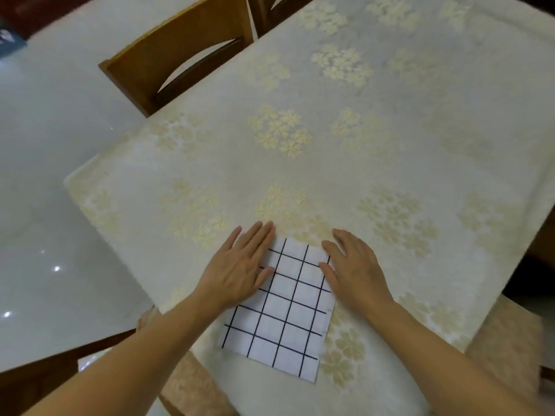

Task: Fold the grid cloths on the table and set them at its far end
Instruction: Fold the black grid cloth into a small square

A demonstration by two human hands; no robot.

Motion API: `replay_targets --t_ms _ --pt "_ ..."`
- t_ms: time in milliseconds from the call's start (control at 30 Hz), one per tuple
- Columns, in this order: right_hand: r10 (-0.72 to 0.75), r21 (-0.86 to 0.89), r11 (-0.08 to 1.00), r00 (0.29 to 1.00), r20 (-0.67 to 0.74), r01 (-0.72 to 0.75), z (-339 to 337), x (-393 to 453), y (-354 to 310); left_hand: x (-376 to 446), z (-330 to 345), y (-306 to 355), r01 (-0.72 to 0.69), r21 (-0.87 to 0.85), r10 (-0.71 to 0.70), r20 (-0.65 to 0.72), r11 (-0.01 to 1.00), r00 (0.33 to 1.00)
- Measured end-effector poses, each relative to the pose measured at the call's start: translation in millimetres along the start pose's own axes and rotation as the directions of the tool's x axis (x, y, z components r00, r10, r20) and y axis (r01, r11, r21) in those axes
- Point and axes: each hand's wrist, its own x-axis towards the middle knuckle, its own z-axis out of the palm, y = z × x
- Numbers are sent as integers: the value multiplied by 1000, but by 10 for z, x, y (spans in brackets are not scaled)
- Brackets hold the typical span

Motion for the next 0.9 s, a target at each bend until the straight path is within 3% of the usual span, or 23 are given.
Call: replay_targets --t_ms 233,500,700,900 --pt "-12 43 999 998 -55 14 -59 208 -21 23 24 -205 -23 -40 22 -32 999 999" --pt "-15 -17 1000 994 109 17 -106 373 -137 598 -166 -197 -329 -26 325 -106 944 940" --pt "-30 11 1000 983 181 28 -119 433 -197 687 -177 -206 -387 -57 376 -152 920 914" --pt "-144 -34 989 983 -113 141 -83 285 -196 767 -227 -288 -419 -129 397 -164 899 903"
